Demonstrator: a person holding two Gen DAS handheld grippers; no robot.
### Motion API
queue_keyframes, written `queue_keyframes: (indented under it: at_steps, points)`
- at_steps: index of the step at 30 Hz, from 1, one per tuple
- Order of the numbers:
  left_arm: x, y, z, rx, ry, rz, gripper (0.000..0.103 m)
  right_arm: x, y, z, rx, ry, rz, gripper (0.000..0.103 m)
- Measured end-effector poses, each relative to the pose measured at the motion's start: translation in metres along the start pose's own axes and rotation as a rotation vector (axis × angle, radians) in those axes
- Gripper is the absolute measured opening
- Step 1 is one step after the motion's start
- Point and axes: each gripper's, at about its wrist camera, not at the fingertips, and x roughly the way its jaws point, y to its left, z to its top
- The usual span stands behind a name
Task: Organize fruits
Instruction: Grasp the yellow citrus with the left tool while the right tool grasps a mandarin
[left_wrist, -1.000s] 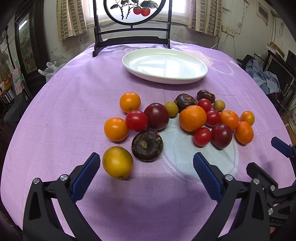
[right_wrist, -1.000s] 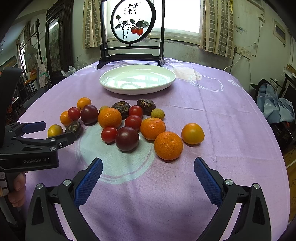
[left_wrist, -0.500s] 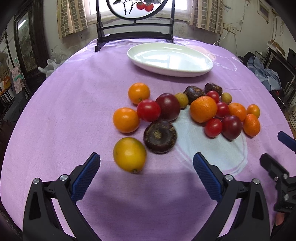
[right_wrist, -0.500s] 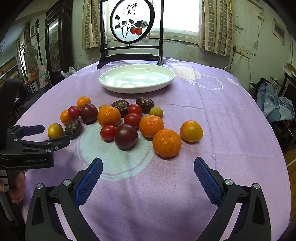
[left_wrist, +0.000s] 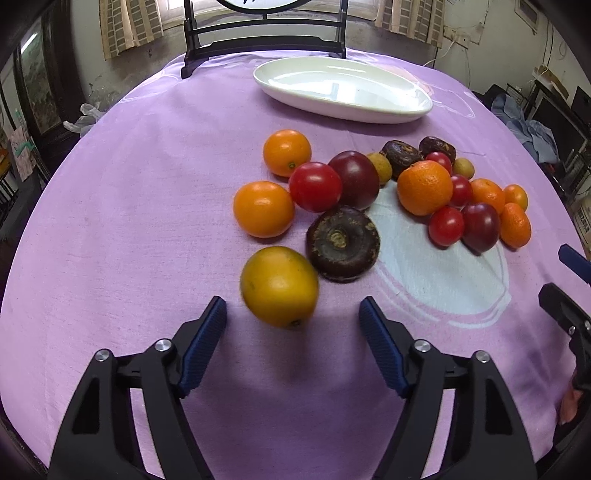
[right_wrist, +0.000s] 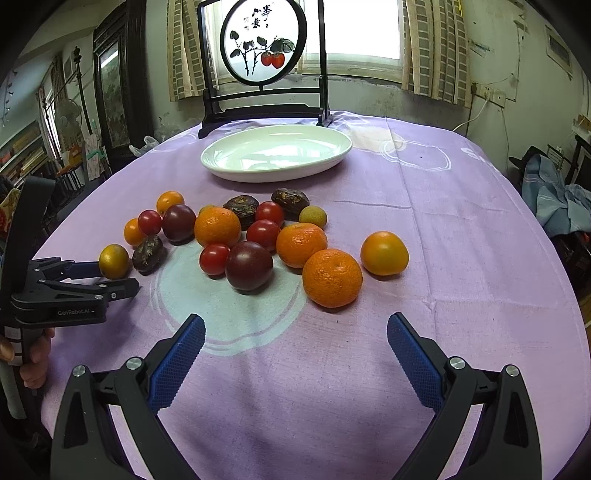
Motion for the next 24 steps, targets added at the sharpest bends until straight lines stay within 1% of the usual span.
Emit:
queue_keyframes:
  at_steps: [2,4,7,10,11,14,16,17,20,23,24]
  points:
    - [-0.002,0.007,0.0,-0.006,-0.001,-0.004,0.065,0.001,0.001,0.0,-0.002,-0.001,0.009,0.1]
    - [-0.001,0.012,0.002,-0.013,-0.003,0.014,0.065,0.0,0.002,0.0,-0.006,-0.003,0.014,0.1]
    - [0.001,0.014,0.006,-0.021,-0.012,0.019,0.061,-0.001,0.003,0.0,-0.009,-0.005,0.01,0.1]
    - [0.004,0.008,0.01,0.003,-0.035,0.032,0.045,-0.001,0.002,0.0,-0.009,-0.001,0.0,0.1]
    - [0.003,0.006,0.011,0.012,-0.042,0.022,0.038,-0.002,0.002,0.0,-0.011,0.002,-0.008,0.1]
    - [0.002,0.003,0.012,0.016,-0.047,-0.004,0.037,-0.004,-0.004,-0.001,-0.022,0.009,-0.029,0.1]
    - [-0.001,0.001,0.01,0.025,-0.056,0.001,0.037,-0.004,-0.012,-0.002,-0.025,0.016,-0.056,0.1]
    - [-0.002,0.001,0.01,0.03,-0.063,0.002,0.037,-0.003,-0.02,-0.003,-0.021,0.029,-0.077,0.1]
    - [-0.008,0.003,0.009,0.026,-0.076,-0.008,0.037,0.003,-0.03,-0.006,-0.022,0.063,-0.098,0.1]
    - [-0.012,0.003,0.008,0.025,-0.083,-0.015,0.037,0.015,-0.031,-0.004,-0.029,0.101,-0.09,0.099]
    - [-0.014,0.002,0.008,0.025,-0.086,-0.019,0.037,0.018,-0.029,-0.001,-0.038,0.106,-0.08,0.095]
